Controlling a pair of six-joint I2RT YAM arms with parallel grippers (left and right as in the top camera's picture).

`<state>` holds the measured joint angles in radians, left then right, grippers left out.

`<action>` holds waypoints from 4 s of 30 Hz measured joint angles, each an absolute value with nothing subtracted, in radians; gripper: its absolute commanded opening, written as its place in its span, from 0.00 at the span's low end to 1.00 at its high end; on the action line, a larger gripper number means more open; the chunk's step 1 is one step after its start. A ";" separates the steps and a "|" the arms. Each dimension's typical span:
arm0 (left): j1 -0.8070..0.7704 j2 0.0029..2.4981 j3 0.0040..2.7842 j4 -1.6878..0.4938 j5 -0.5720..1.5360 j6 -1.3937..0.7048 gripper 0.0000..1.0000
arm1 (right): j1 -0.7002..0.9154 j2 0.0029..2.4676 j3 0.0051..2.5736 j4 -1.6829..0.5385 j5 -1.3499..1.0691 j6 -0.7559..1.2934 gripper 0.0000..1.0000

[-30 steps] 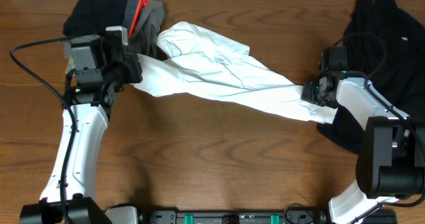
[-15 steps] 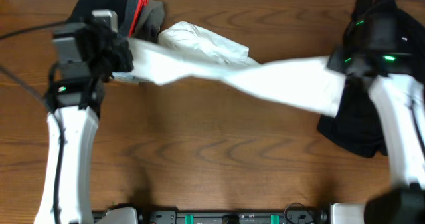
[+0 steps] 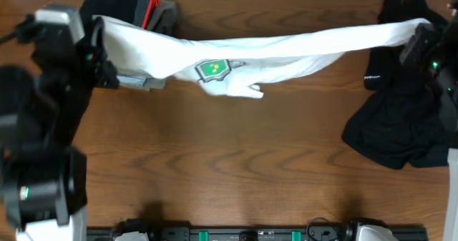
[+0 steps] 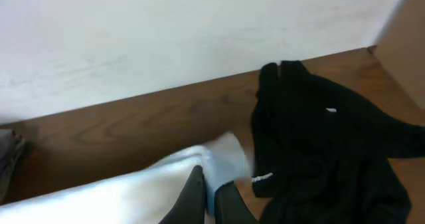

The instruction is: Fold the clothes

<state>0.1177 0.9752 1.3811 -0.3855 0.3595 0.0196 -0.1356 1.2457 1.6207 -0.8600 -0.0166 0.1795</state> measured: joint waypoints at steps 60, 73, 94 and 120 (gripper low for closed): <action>0.117 1.459 1.499 -0.830 0.493 -0.051 0.06 | -0.181 1.584 1.650 -0.990 -0.133 0.147 0.01; 0.117 1.459 1.499 -1.205 0.335 -0.017 0.06 | -0.181 1.584 1.562 -1.318 -0.163 0.117 0.01; 0.107 1.382 1.797 -0.752 0.548 -0.036 0.06 | -0.181 1.332 1.737 -0.950 -0.248 0.073 0.01; 0.101 1.333 2.004 -0.913 0.532 -0.033 0.06 | -0.181 1.336 1.947 -0.995 -0.085 0.041 0.01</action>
